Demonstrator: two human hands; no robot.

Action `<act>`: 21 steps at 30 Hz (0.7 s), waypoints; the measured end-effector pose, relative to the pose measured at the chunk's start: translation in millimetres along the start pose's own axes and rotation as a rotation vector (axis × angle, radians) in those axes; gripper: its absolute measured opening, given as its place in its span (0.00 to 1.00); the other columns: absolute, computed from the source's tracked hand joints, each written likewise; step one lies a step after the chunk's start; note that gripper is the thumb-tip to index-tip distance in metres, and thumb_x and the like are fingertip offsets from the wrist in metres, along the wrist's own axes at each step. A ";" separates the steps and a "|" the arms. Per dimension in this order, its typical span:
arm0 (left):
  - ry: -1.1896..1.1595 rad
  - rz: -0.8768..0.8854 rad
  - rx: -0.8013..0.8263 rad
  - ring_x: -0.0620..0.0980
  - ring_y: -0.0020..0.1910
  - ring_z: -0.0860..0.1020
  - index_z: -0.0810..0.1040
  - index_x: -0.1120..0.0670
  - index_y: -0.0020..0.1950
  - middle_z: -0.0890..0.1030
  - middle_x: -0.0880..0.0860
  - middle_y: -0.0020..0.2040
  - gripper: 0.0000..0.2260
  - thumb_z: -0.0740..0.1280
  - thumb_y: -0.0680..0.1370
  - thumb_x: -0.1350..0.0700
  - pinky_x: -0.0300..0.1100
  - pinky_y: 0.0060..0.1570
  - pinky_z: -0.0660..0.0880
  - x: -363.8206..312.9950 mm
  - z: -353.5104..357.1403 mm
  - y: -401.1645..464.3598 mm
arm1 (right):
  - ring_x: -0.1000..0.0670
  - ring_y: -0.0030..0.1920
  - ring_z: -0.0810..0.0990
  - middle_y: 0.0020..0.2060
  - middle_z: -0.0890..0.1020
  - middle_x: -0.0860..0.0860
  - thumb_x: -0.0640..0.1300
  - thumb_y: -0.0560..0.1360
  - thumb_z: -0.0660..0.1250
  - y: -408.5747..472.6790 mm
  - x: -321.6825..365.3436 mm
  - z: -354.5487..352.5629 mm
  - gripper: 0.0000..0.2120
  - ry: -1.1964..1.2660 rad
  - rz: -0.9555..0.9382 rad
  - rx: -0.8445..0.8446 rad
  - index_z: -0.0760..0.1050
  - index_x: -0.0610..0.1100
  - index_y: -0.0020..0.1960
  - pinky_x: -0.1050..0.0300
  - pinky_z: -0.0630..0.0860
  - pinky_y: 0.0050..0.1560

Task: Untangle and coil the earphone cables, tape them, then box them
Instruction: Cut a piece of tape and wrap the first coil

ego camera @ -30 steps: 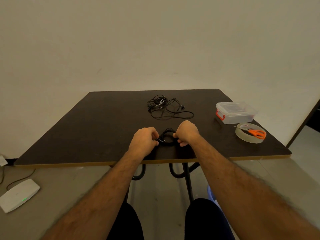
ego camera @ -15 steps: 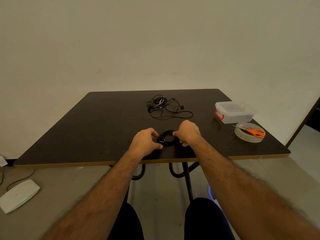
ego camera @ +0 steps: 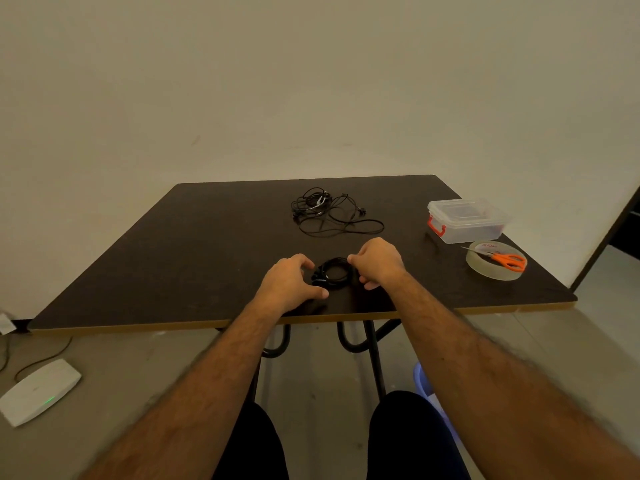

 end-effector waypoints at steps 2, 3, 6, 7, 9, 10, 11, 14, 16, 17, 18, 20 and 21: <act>0.010 0.017 -0.054 0.49 0.61 0.74 0.72 0.49 0.68 0.75 0.51 0.64 0.26 0.75 0.73 0.46 0.42 0.53 0.72 -0.3 -1.1 -0.3 | 0.52 0.38 0.84 0.39 0.83 0.48 0.50 0.79 0.66 0.0 -2.8 -2.4 0.12 0.015 0.001 -0.010 0.79 0.43 0.55 0.57 0.84 0.38; 0.009 0.030 -0.095 0.47 0.59 0.74 0.73 0.49 0.67 0.75 0.51 0.63 0.24 0.73 0.74 0.45 0.41 0.51 0.71 -0.7 -1.6 -0.3 | 0.52 0.38 0.84 0.39 0.83 0.48 0.50 0.79 0.66 0.2 -4.4 -4.1 0.11 0.026 0.000 -0.016 0.79 0.43 0.55 0.57 0.84 0.38; -0.022 0.073 -0.218 0.44 0.54 0.75 0.75 0.49 0.64 0.76 0.50 0.60 0.17 0.69 0.77 0.45 0.40 0.48 0.71 -4.5 -3.1 -0.1 | 0.52 0.38 0.84 0.40 0.82 0.48 0.48 0.80 0.65 0.9 -7.5 -11.9 0.09 0.040 -0.014 -0.033 0.79 0.43 0.54 0.58 0.83 0.38; -0.029 0.089 -0.247 0.44 0.53 0.75 0.76 0.48 0.62 0.77 0.50 0.59 0.15 0.68 0.78 0.46 0.39 0.48 0.72 -6.6 -3.1 0.2 | 0.52 0.38 0.84 0.40 0.82 0.48 0.47 0.80 0.65 1.5 -8.9 -14.8 0.09 0.039 -0.019 -0.040 0.79 0.43 0.53 0.57 0.84 0.39; -0.034 0.115 -0.279 0.43 0.52 0.76 0.77 0.48 0.61 0.78 0.49 0.57 0.12 0.67 0.79 0.48 0.39 0.47 0.73 -11.8 -2.7 0.7 | 0.52 0.39 0.84 0.40 0.83 0.48 0.45 0.80 0.65 2.3 -11.7 -20.3 0.07 0.025 -0.033 -0.058 0.80 0.43 0.52 0.55 0.84 0.41; -0.030 0.124 -0.287 0.43 0.51 0.77 0.77 0.48 0.60 0.78 0.49 0.56 0.11 0.67 0.79 0.48 0.40 0.48 0.74 -14.8 -2.0 1.1 | 0.51 0.39 0.84 0.41 0.83 0.47 0.44 0.80 0.65 2.5 -13.5 -23.2 0.06 0.013 -0.046 -0.073 0.80 0.44 0.51 0.54 0.84 0.41; -0.027 0.132 -0.294 0.43 0.51 0.77 0.77 0.48 0.60 0.78 0.48 0.56 0.10 0.67 0.79 0.49 0.40 0.48 0.76 -17.7 -1.4 1.5 | 0.51 0.40 0.84 0.42 0.83 0.47 0.43 0.80 0.65 3.0 -14.9 -26.1 0.06 0.001 -0.061 -0.091 0.80 0.44 0.51 0.53 0.84 0.41; -0.017 0.169 -0.308 0.42 0.49 0.77 0.78 0.47 0.58 0.78 0.47 0.54 0.08 0.67 0.79 0.50 0.41 0.48 0.76 -31.1 2.6 3.1 | 0.51 0.45 0.83 0.45 0.82 0.48 0.42 0.79 0.66 5.7 -22.0 -38.9 0.05 -0.041 -0.109 -0.132 0.80 0.47 0.51 0.52 0.83 0.47; -0.012 0.199 -0.310 0.42 0.47 0.76 0.78 0.47 0.57 0.78 0.45 0.52 0.07 0.67 0.80 0.50 0.39 0.46 0.75 -42.9 6.0 3.7 | 0.51 0.48 0.81 0.48 0.82 0.49 0.42 0.79 0.67 8.2 -28.7 -49.9 0.06 -0.103 -0.133 -0.158 0.81 0.47 0.53 0.54 0.80 0.50; -0.016 0.215 -0.307 0.41 0.46 0.76 0.78 0.47 0.56 0.78 0.45 0.51 0.07 0.67 0.80 0.50 0.38 0.45 0.74 -50.4 9.1 4.4 | 0.51 0.50 0.81 0.50 0.82 0.48 0.42 0.78 0.67 9.9 -34.5 -57.7 0.06 -0.135 -0.134 -0.180 0.81 0.46 0.54 0.53 0.80 0.52; -0.022 0.230 -0.300 0.41 0.45 0.75 0.78 0.47 0.56 0.78 0.44 0.49 0.06 0.67 0.80 0.50 0.37 0.44 0.73 -58.4 12.8 5.3 | 0.50 0.51 0.81 0.50 0.82 0.48 0.42 0.78 0.67 11.4 -41.2 -66.8 0.07 -0.166 -0.133 -0.210 0.81 0.46 0.54 0.51 0.80 0.55; -0.042 0.256 -0.270 0.39 0.43 0.74 0.79 0.48 0.55 0.77 0.43 0.46 0.05 0.66 0.80 0.51 0.35 0.41 0.71 -77.4 23.7 7.1 | 0.48 0.53 0.80 0.51 0.82 0.46 0.41 0.78 0.68 12.5 -57.9 -89.1 0.07 -0.215 -0.115 -0.272 0.81 0.45 0.54 0.49 0.79 0.59; -0.051 0.271 -0.250 0.39 0.43 0.75 0.79 0.48 0.55 0.77 0.43 0.46 0.06 0.67 0.80 0.51 0.35 0.41 0.71 -86.5 30.3 8.3 | 0.47 0.53 0.80 0.51 0.82 0.45 0.41 0.78 0.68 12.5 -66.1 -100.5 0.07 -0.239 -0.098 -0.298 0.81 0.44 0.54 0.48 0.78 0.60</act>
Point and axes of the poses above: each hand's wrist, its own y-axis towards the middle knuckle, its own z-axis out of the palm, x = y × z, the point moved 2 cm from there along y, towards the middle knuckle
